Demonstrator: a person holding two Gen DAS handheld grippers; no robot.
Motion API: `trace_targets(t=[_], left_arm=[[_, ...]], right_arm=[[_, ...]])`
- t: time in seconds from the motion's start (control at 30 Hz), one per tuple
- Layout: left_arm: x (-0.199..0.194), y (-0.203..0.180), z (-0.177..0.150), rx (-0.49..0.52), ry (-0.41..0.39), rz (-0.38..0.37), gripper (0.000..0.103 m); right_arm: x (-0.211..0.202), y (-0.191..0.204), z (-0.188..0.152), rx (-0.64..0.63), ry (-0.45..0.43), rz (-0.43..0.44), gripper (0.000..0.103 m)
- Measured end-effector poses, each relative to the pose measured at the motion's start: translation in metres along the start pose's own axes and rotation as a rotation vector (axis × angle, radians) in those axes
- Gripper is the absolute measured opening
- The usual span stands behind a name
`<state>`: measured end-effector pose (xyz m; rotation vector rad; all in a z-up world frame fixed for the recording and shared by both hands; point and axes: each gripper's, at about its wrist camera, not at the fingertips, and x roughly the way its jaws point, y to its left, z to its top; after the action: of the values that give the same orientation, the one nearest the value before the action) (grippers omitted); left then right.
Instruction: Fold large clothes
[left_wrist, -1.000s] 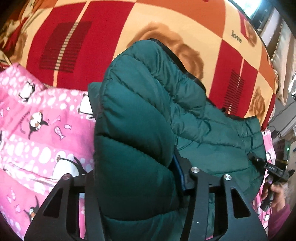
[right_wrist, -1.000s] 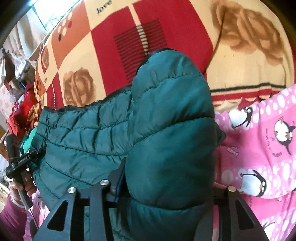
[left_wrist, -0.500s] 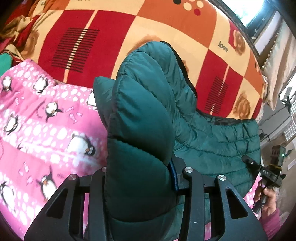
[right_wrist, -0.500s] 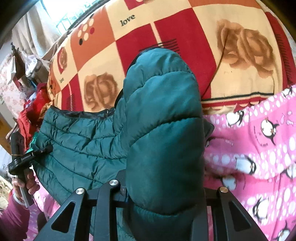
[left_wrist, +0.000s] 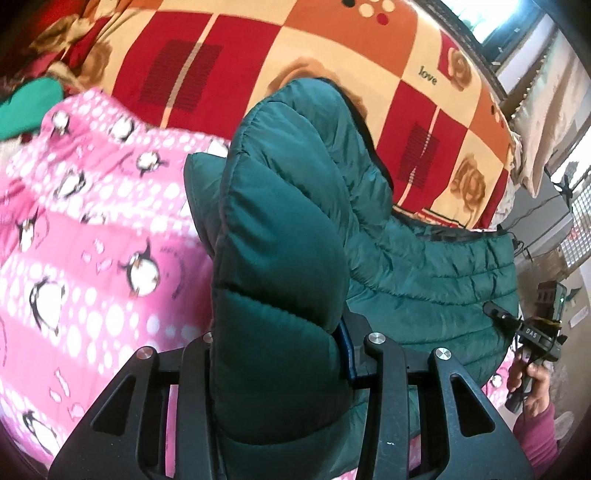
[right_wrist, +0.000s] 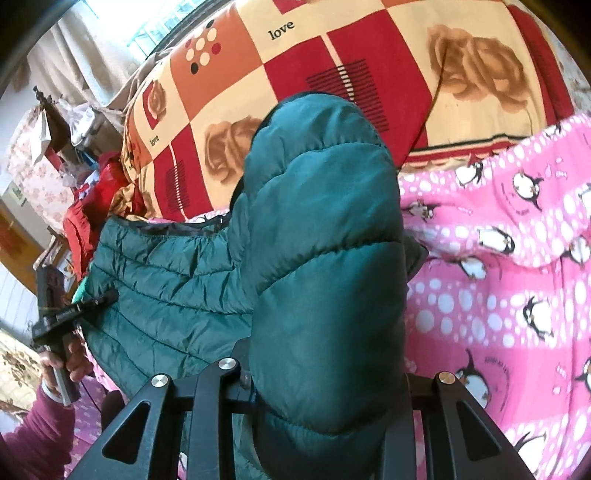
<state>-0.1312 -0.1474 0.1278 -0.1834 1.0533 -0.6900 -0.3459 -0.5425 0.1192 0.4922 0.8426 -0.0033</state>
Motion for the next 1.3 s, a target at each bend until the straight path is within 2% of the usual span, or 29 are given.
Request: trace_targets(t=[0.1, 0.27, 0.37, 0.43, 0.5, 0.67, 0.87, 0.93, 1.13, 1.3], left_arm=[[0.007, 0.007, -0.006, -0.02, 0.008, 0.016, 0.041], [0.02, 0.016, -0.01, -0.042, 0.011, 0.038, 0.052], [0.027, 0.021, -0.011, -0.06, 0.01, 0.037, 0.059], [0.03, 0.023, -0.011, -0.064, 0.007, 0.048, 0.066], [0.031, 0.027, -0.011, -0.078, 0.005, 0.047, 0.07], [0.03, 0.031, -0.011, -0.107, 0.003, 0.049, 0.08], [0.016, 0.029, -0.009, -0.092, -0.005, 0.079, 0.081], [0.007, 0.025, -0.009, -0.076, -0.026, 0.108, 0.081], [-0.017, -0.002, -0.014, 0.047, -0.117, 0.27, 0.081], [-0.021, -0.029, -0.023, 0.136, -0.161, 0.371, 0.081]], right_arm=[[0.006, -0.003, -0.002, 0.019, 0.009, -0.01, 0.034], [0.023, -0.012, -0.005, 0.048, 0.03, -0.064, 0.043], [0.032, -0.024, -0.008, 0.097, 0.038, -0.067, 0.053], [0.035, -0.028, -0.01, 0.111, 0.04, -0.079, 0.064], [0.036, -0.03, -0.011, 0.127, 0.048, -0.092, 0.067], [0.032, -0.026, -0.009, 0.111, 0.046, -0.134, 0.073], [0.016, -0.019, -0.009, 0.067, 0.013, -0.211, 0.073], [0.009, -0.015, -0.009, 0.048, -0.001, -0.237, 0.073], [-0.014, -0.001, -0.008, 0.001, -0.056, -0.273, 0.073], [-0.023, 0.019, -0.009, -0.026, -0.082, -0.295, 0.074]])
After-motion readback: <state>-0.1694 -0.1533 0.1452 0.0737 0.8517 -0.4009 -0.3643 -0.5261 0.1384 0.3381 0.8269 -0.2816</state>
